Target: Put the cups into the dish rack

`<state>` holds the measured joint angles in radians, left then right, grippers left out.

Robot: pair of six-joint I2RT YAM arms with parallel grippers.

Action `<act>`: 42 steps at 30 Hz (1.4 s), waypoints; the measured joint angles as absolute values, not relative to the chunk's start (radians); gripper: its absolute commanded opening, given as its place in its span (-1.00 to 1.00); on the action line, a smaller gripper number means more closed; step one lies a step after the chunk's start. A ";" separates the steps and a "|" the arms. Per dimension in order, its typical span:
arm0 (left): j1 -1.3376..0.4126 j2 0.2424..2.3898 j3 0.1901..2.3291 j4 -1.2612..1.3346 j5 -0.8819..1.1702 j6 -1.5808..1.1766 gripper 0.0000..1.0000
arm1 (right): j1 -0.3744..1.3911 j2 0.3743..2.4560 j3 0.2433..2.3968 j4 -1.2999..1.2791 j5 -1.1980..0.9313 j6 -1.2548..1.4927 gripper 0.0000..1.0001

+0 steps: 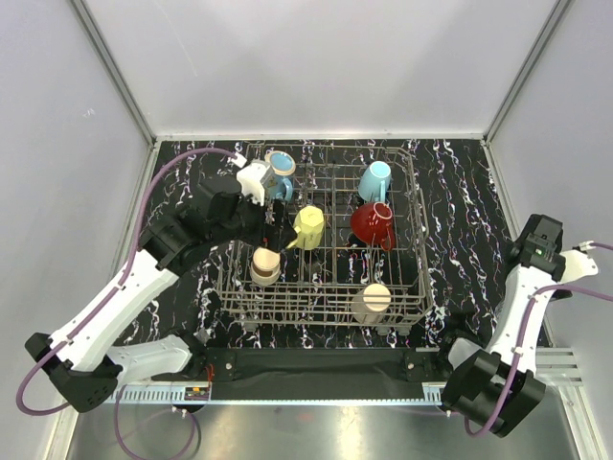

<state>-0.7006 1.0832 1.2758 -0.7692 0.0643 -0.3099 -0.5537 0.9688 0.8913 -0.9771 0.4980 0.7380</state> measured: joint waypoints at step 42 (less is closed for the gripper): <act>-0.701 1.077 1.220 -0.731 0.131 -0.296 0.97 | -0.584 1.172 0.718 -0.788 0.419 0.874 -1.00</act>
